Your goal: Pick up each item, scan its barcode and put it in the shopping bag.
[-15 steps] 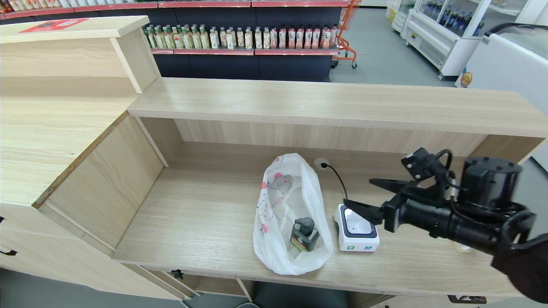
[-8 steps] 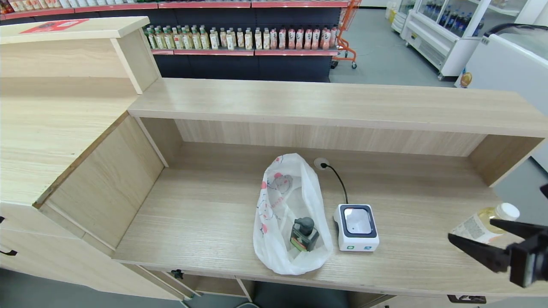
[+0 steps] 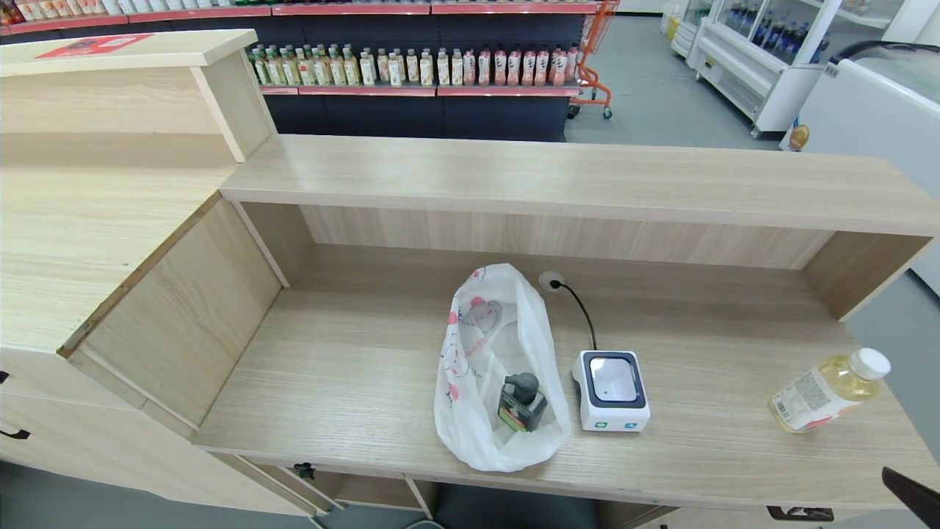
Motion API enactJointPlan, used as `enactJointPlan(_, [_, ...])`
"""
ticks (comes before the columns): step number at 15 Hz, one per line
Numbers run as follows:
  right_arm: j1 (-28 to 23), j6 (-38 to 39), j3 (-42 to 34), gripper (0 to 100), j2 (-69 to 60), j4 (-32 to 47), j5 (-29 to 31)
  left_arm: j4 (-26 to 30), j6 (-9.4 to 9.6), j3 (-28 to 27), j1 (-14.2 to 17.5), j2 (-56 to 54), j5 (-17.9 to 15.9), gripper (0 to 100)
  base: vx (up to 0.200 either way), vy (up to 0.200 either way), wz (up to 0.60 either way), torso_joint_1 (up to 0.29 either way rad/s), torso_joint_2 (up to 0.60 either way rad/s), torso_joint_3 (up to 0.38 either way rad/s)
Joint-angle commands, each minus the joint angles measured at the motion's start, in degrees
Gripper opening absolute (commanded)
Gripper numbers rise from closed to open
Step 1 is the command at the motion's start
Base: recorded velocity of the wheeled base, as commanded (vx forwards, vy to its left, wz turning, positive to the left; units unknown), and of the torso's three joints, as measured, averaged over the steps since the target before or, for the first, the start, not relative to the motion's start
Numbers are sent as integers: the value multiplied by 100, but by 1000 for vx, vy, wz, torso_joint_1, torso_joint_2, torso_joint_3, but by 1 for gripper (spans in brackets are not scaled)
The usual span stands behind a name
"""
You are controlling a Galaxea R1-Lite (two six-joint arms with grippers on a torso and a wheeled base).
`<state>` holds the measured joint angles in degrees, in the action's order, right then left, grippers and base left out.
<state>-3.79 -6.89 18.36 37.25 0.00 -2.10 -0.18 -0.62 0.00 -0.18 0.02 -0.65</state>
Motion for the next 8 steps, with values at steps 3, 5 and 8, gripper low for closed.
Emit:
enactJointPlan(3, [-104,38,221,100,-34,9,271,1,9,0,1,6,3,100,-200,-200,0,9,2,2])
enactJointPlan(5, [-113,109,317,100,-8,18,271,1,18,0,1,6,3,100,-200,-200,0,-7,-2,5])
enactJointPlan(8, [-192,126,317,100,27,18,271,1,62,0,1,6,-6,100,-200,-200,0,-1,-1,4])
